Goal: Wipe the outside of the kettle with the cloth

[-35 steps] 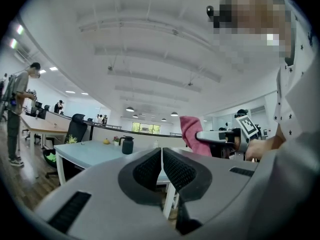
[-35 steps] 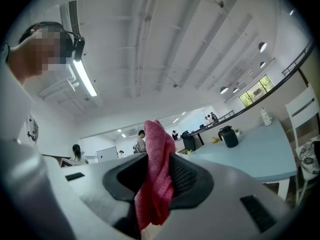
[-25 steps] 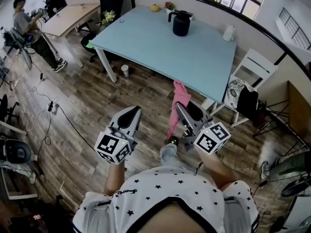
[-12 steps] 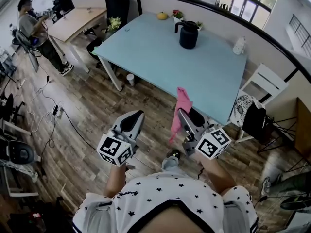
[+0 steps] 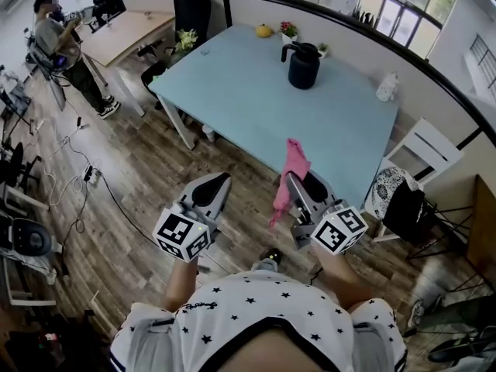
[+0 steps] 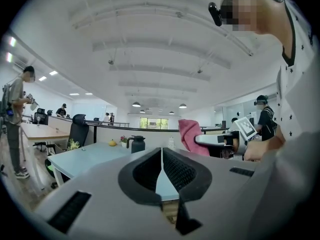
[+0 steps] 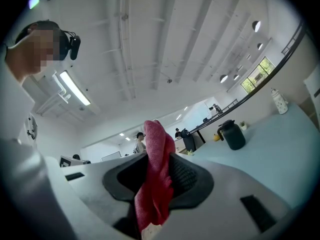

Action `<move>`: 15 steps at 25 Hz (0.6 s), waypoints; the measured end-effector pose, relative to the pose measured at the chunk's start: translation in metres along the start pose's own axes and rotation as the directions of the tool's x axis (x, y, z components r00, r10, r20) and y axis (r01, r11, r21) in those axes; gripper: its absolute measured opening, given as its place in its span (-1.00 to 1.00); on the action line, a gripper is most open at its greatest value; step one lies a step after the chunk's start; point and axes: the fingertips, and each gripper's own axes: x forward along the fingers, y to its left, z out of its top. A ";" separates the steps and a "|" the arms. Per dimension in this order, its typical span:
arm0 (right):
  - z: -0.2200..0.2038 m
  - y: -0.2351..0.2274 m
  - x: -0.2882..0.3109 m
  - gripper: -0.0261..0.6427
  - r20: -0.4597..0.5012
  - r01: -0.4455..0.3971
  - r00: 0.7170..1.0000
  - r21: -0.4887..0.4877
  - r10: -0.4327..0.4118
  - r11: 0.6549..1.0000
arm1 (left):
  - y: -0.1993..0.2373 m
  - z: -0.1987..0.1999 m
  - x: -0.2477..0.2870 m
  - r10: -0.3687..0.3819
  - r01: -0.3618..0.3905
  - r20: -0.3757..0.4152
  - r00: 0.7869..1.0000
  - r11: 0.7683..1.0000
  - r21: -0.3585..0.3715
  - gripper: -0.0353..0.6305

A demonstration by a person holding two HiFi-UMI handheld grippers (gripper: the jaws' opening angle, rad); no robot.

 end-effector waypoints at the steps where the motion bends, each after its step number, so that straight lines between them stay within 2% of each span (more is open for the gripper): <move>1: 0.002 -0.005 0.002 -0.55 0.000 0.000 1.000 0.002 0.000 1.000 | 0.001 0.002 0.005 -0.001 0.001 0.000 1.000 1.000 0.004 -0.79; 6: 0.011 -0.027 0.005 -0.55 0.007 0.006 1.000 0.009 -0.006 1.000 | 0.003 0.004 0.031 -0.002 0.002 0.000 1.000 1.000 0.004 -0.79; 15: 0.016 -0.060 -0.005 -0.55 0.021 0.084 0.996 0.010 -0.085 0.996 | 0.000 -0.003 0.067 -0.062 0.062 -0.010 0.998 0.998 0.008 -0.79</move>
